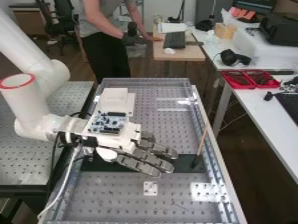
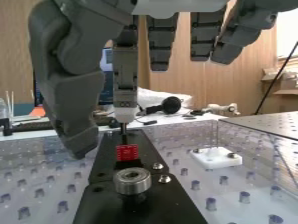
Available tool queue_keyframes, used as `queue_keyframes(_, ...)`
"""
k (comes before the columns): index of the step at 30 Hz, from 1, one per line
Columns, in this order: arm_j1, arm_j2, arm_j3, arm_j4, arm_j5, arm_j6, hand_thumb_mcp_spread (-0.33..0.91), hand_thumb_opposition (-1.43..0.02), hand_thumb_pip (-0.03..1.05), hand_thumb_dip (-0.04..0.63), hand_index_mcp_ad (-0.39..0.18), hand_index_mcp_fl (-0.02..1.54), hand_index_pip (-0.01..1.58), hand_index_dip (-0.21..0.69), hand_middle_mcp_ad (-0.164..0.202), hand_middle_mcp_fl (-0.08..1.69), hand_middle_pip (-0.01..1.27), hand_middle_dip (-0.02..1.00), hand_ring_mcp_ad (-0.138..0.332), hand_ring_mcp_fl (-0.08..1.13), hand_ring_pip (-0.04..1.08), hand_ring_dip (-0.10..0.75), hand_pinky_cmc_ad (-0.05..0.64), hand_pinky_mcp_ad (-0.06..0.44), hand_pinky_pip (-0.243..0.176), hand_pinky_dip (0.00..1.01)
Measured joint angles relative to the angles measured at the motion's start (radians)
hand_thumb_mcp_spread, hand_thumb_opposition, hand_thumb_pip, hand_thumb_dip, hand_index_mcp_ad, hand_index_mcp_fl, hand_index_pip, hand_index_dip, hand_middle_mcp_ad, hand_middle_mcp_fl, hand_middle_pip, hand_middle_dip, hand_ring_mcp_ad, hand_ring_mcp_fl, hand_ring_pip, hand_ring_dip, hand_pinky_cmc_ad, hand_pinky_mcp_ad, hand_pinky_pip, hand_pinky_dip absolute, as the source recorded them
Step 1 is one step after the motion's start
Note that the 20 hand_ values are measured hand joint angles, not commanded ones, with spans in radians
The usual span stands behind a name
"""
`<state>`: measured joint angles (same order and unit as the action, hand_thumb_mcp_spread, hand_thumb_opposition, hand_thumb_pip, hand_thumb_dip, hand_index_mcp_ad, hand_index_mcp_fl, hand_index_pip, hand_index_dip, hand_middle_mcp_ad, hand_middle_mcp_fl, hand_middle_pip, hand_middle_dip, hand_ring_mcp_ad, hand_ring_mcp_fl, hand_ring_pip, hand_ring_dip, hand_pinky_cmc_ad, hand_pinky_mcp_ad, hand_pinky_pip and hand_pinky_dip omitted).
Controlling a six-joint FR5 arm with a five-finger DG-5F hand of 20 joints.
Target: Grab the pcb board and place it in the clear container
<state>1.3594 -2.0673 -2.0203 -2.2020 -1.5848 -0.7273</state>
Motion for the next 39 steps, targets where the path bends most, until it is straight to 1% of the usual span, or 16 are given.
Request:
queue_keyframes(3, -0.006, -0.01, 0.003, 0.015, -0.007, -0.01, 0.59, -0.8, 0.37, 0.204, -0.094, 0.22, 1.27, 0.138, 0.051, 0.12, 0.12, 0.16, 0.201, 0.03, 0.09, 0.031, 0.244, 0.15, -0.058, 0.19)
queue_keyframes(4, -0.008, -0.013, 0.003, 0.02, -0.009, -0.012, 0.6, -0.8, 0.37, 0.204, -0.096, 0.22, 1.27, 0.138, 0.047, 0.12, 0.12, 0.16, 0.201, 0.03, 0.08, 0.037, 0.265, 0.152, -0.058, 0.19)
queue_keyframes(8, -0.016, -0.026, 0.003, 0.049, -0.017, -0.016, 0.6, -0.81, 0.37, 0.204, -0.101, 0.25, 1.27, 0.14, 0.047, 0.12, 0.12, 0.17, 0.202, 0.03, 0.09, 0.037, 0.264, 0.148, -0.058, 0.19)
queue_keyframes(10, -0.019, -0.03, 0.003, 0.06, -0.02, -0.015, 0.6, -0.81, 0.37, 0.204, -0.103, 0.27, 1.3, 0.138, 0.051, 0.13, 0.12, 0.17, 0.201, 0.04, 0.09, 0.037, 0.262, 0.148, -0.058, 0.19)
queue_keyframes(11, -0.022, -0.035, 0.004, 0.066, -0.024, -0.015, 0.61, -0.81, 0.37, 0.204, -0.106, 0.29, 1.32, 0.138, 0.047, 0.13, 0.12, 0.17, 0.201, 0.03, 0.09, 0.04, 0.278, 0.148, -0.058, 0.19)
queue_keyframes(14, -0.027, -0.043, 0.009, 0.073, -0.031, -0.014, 0.66, -0.81, 0.39, 0.211, -0.129, 0.38, 1.38, 0.138, 0.047, 0.15, 0.12, 0.17, 0.197, 0.04, 0.09, 0.044, 0.284, 0.148, -0.061, 0.19)
queue_keyframes(15, -0.029, -0.046, 0.011, 0.076, -0.034, -0.014, 0.68, -0.81, 0.4, 0.222, -0.138, 0.38, 1.41, 0.14, 0.051, 0.15, 0.12, 0.17, 0.201, 0.05, 0.09, 0.044, 0.284, 0.152, -0.061, 0.19)
queue_keyframes(16, -0.03, -0.047, 0.013, 0.078, -0.036, -0.014, 0.69, -0.82, 0.4, 0.222, -0.152, 0.38, 1.41, 0.143, 0.047, 0.15, 0.12, 0.17, 0.197, 0.05, 0.09, 0.044, 0.284, 0.152, -0.058, 0.19)
queue_keyframes(17, -0.031, -0.05, 0.015, 0.08, -0.038, -0.014, 0.7, -0.82, 0.4, 0.222, -0.155, 0.39, 1.42, 0.14, 0.051, 0.15, 0.12, 0.17, 0.197, 0.05, 0.09, 0.044, 0.281, 0.148, -0.058, 0.19)
queue_keyframes(19, -0.033, -0.054, 0.02, 0.081, -0.043, -0.014, 0.7, -0.82, 0.4, 0.222, -0.162, 0.39, 1.44, 0.147, 0.045, 0.16, 0.12, 0.17, 0.197, 0.05, 0.09, 0.044, 0.281, 0.152, -0.058, 0.19)
queue_keyframes(21, -0.035, -0.059, 0.027, 0.08, -0.051, -0.015, 0.69, -0.82, 0.4, 0.222, -0.171, 0.39, 1.45, 0.155, 0.044, 0.16, 0.12, 0.17, 0.201, 0.05, 0.09, 0.044, 0.278, 0.148, -0.058, 0.19)
queue_keyframes(23, -0.037, -0.061, 0.032, 0.076, -0.055, -0.016, 0.7, -0.83, 0.39, 0.222, -0.171, 0.39, 1.43, 0.155, 0.044, 0.16, 0.12, 0.17, 0.201, 0.05, 0.09, 0.044, 0.297, 0.152, -0.058, 0.19)
queue_keyframes(26, -0.039, -0.062, 0.038, 0.069, -0.061, -0.016, 0.69, -0.83, 0.39, 0.222, -0.171, 0.34, 1.4, 0.155, 0.045, 0.15, 0.12, 0.17, 0.195, 0.05, 0.09, 0.042, 0.298, 0.152, -0.061, 0.19)
queue_keyframes(27, -0.039, -0.062, 0.039, 0.068, -0.062, -0.016, 0.69, -0.83, 0.38, 0.223, -0.171, 0.32, 1.38, 0.155, 0.045, 0.15, 0.12, 0.17, 0.195, 0.06, 0.09, 0.042, 0.297, 0.152, -0.058, 0.19)
queue_keyframes(33, -0.042, -0.068, 0.051, 0.055, -0.071, -0.017, 0.65, -0.84, 0.36, 0.22, -0.171, 0.28, 1.32, 0.152, 0.045, 0.15, 0.12, 0.17, 0.195, 0.06, 0.09, 0.051, 0.295, 0.152, -0.058, 0.19)
queue_keyframes(39, -0.043, -0.077, 0.059, 0.055, -0.081, -0.018, 0.64, -0.83, 0.36, 0.22, -0.171, 0.28, 1.32, 0.147, 0.045, 0.15, 0.12, 0.18, 0.195, 0.06, 0.09, 0.052, 0.298, 0.148, -0.058, 0.19)
